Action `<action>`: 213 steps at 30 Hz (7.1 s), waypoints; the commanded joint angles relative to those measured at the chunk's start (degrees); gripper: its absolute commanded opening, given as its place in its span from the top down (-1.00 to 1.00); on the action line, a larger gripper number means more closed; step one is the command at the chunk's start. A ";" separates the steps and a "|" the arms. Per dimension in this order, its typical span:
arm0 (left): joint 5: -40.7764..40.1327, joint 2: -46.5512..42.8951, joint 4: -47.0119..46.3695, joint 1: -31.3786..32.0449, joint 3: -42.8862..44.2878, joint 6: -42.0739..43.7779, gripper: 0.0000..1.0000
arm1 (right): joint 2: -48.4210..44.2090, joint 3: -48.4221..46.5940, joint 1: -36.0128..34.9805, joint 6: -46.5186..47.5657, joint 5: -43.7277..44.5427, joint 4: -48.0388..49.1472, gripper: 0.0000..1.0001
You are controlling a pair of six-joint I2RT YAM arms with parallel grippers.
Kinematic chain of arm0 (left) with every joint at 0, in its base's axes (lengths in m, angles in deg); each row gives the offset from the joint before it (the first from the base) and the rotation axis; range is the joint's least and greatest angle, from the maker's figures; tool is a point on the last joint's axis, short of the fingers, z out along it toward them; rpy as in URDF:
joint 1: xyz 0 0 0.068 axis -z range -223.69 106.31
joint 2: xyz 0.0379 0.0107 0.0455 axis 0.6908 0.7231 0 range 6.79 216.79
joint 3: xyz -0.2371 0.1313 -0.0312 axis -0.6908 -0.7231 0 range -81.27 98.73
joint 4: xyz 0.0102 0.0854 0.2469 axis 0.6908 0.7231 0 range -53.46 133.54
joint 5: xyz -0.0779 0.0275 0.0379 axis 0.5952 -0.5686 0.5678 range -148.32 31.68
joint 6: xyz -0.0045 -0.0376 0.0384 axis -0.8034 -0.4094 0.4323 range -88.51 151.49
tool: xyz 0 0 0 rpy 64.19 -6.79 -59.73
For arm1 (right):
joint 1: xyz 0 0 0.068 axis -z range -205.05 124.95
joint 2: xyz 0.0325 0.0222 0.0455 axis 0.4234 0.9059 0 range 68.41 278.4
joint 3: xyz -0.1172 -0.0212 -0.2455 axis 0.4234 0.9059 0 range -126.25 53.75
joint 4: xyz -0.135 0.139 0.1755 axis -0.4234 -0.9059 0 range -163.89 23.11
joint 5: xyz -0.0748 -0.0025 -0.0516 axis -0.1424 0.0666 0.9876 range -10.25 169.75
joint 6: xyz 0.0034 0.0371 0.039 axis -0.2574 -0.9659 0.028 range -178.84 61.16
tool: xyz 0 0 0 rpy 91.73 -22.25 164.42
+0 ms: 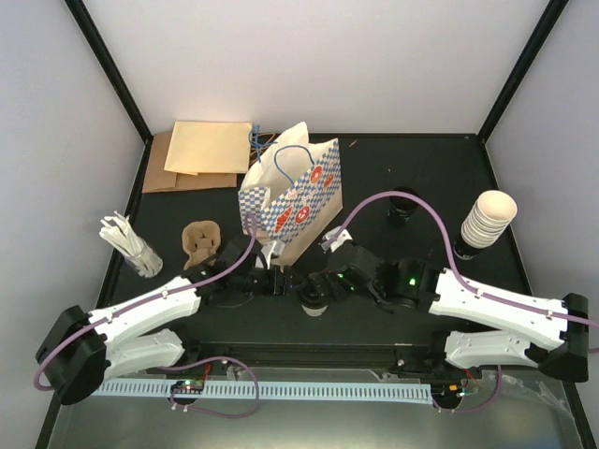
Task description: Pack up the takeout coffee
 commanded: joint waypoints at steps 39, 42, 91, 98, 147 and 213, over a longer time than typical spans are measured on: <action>-5.79 -14.52 14.76 -7.36 4.84 7.24 -0.56 | 20.08 -9.43 -4.99 -13.55 -0.66 -11.18 -0.77; -5.63 -14.45 14.83 -7.34 4.89 7.25 -0.56 | 20.66 -9.66 -5.04 -13.59 -0.38 -11.14 -0.75; 3.95 -16.45 14.62 -9.89 -0.64 8.08 -0.30 | 13.71 0.16 -4.95 16.69 -13.74 5.42 -0.41; 8.82 -16.38 12.63 -9.89 -4.28 6.66 -0.16 | 18.47 -2.78 -4.90 16.03 -9.24 0.91 -0.39; 4.95 -14.55 7.57 -9.87 -11.69 0.12 0.20 | 25.81 -5.91 -4.95 16.67 -12.06 -3.75 -0.37; -18.80 6.11 42.85 -24.51 52.46 33.18 -0.46 | 8.67 -8.36 18.37 11.77 0.92 -10.86 -0.32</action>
